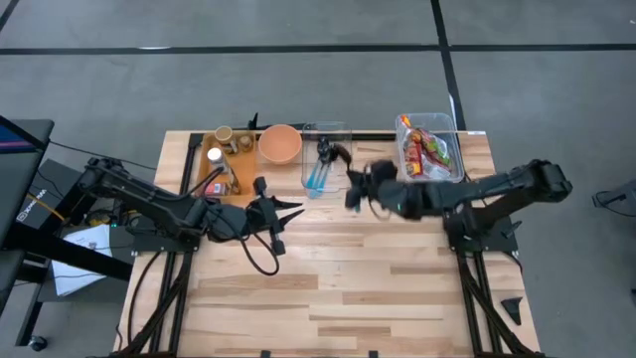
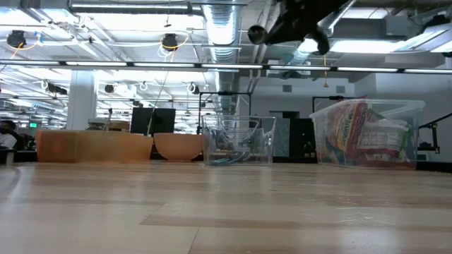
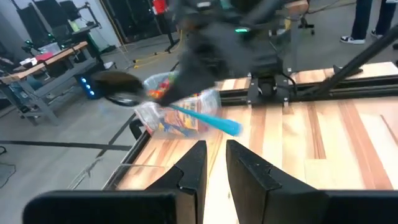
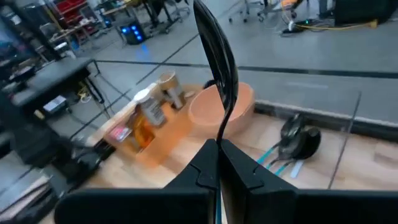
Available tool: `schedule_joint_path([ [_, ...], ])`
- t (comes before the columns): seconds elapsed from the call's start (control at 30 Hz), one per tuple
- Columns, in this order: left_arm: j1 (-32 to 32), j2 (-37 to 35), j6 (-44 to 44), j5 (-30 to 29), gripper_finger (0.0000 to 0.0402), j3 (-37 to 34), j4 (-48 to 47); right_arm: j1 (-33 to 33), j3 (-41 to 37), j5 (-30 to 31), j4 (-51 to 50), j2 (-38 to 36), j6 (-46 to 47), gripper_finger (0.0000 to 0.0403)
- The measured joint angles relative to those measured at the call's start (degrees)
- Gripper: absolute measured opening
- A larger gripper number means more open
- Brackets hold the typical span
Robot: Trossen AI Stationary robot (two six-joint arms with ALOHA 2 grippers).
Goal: Pick & Place Food Item
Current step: Put the blue spoon into the transparent bin
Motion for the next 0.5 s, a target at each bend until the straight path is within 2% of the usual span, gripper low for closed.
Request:
schedule_joint_path([
  [0.1, -0.6, -0.3, 0.0, -0.7, 0.0053, 0.0, -1.2, -7.1, 0.0, -6.7, 3.0, -0.3, -0.9, 0.0],
  [0.27, -1.8, -0.7, 0.0, -5.0, 0.0053, 0.0, -4.0, -17.0, 0.0, -19.1, 9.7, 2.3, 0.5, 0.0],
  [0.5, -2.3, -1.5, -3.8, -10.5, 0.0053, 0.0, -10.6, -25.3, 0.0, -32.3, 21.7, 10.2, 6.3, 0.0],
])
